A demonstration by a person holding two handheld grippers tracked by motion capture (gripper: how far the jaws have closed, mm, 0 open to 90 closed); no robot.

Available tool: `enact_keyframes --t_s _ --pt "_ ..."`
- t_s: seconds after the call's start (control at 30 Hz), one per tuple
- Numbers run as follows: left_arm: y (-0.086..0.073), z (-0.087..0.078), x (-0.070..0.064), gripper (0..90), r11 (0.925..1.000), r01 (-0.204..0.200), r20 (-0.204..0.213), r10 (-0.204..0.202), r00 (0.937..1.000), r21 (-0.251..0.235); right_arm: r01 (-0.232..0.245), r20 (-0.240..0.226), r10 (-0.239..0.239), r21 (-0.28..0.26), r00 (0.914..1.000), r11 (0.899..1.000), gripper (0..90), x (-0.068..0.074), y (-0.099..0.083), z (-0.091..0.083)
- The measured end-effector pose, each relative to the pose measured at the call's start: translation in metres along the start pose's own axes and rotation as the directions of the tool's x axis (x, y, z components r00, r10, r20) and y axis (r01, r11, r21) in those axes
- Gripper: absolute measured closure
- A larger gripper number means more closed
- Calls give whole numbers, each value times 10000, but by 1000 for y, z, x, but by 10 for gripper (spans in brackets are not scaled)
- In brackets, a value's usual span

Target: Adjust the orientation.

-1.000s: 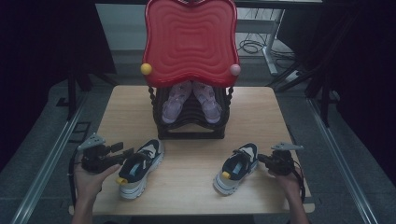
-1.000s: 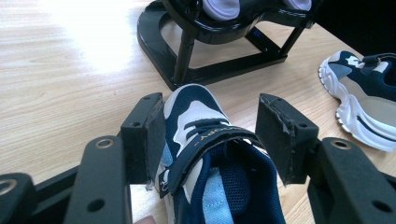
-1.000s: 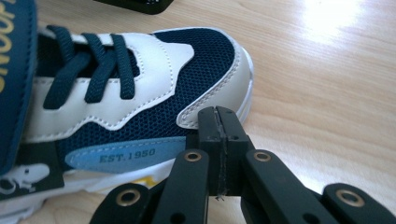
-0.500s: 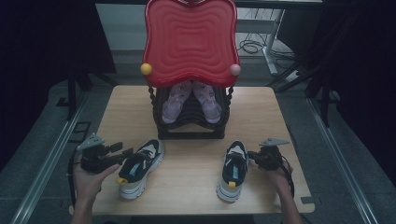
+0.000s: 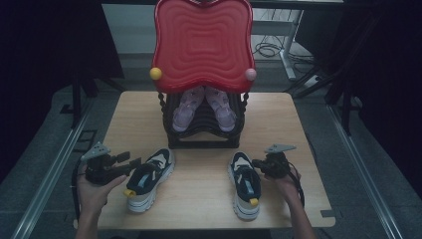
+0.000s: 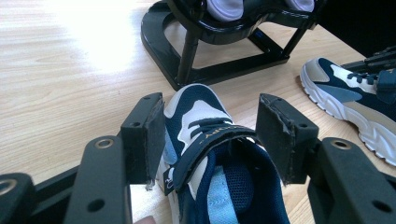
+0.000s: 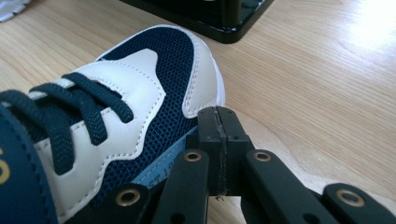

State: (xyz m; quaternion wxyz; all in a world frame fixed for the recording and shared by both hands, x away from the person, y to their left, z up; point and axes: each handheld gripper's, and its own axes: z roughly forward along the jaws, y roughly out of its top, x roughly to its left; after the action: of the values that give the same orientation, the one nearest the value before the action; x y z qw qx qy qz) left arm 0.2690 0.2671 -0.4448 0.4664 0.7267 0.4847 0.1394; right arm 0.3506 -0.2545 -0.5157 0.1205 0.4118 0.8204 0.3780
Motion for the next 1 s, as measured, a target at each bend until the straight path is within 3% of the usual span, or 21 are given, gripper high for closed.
enact_keyframes --t_s 0.17,0.4,0.73,1.0 --pt "0 0 0 428 10000 -26 7 26 10000 14 -25 -366 24 -42 9993 10000 899 3 4 5" --pt "0 0 0 429 10000 -11 -9 11 10000 14 297 -967 -296 4 9949 9996 898 11 10 14" --pt "0 0 0 428 10000 -48 8 48 10000 19 157 -1099 -183 -246 9938 9996 890 11 9 11" --pt "0 -1 -1 428 10000 -75 22 74 10000 12 -5 -925 -61 -709 9957 9975 890 9 5 -6"
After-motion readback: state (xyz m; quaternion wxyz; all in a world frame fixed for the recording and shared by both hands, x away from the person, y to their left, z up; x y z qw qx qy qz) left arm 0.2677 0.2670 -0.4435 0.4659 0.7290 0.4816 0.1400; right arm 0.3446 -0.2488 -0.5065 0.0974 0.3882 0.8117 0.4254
